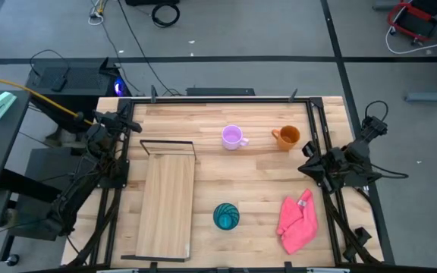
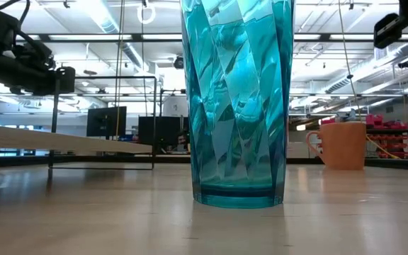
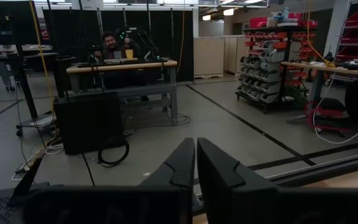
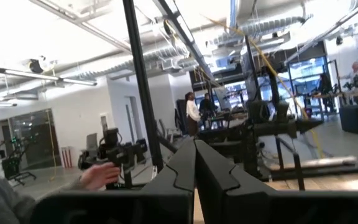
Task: Stack small to large cups/mugs on shelf
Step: Put the purple mug on the shelf
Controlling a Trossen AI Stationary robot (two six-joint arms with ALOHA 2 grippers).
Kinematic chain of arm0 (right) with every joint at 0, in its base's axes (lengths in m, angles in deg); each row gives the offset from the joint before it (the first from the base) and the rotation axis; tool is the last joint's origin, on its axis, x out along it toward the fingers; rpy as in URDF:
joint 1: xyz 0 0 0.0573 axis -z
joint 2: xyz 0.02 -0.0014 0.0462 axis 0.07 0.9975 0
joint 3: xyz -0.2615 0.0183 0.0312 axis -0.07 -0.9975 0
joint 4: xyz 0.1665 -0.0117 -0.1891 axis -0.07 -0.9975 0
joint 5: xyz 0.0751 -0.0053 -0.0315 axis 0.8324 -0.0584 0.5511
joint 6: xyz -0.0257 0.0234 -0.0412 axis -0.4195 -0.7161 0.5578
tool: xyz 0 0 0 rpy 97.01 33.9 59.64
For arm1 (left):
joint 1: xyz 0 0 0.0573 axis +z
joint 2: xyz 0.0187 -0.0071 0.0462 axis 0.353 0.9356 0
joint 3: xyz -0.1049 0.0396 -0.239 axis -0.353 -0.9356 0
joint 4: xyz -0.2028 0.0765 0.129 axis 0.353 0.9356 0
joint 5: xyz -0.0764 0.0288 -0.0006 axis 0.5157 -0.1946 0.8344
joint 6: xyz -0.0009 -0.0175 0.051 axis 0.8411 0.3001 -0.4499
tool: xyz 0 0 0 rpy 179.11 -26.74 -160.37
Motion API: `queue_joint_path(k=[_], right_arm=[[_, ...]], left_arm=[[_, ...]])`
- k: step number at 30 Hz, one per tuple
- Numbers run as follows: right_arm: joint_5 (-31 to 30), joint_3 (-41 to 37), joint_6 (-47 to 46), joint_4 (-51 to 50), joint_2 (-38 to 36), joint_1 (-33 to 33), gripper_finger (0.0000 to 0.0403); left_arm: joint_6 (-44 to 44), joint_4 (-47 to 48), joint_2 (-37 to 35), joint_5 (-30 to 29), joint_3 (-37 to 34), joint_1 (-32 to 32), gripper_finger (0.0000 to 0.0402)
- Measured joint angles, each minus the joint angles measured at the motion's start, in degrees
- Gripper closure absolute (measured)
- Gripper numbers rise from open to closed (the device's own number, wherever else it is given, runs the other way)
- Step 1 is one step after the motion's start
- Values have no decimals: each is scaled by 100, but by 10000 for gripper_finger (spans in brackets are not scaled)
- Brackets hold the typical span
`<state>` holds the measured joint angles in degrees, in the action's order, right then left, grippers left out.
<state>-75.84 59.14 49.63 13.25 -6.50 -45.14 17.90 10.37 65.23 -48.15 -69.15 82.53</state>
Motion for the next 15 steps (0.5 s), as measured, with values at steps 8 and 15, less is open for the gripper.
queue_joint_path(k=[8,15], right_arm=[[-2,515,277,-9,-2,0,389],[-153,918,628,-11,-2,0,389]], left_arm=[[-1,-2,0,0,-1,1,366],[-1,-64,0,-2,-7,1,375]])
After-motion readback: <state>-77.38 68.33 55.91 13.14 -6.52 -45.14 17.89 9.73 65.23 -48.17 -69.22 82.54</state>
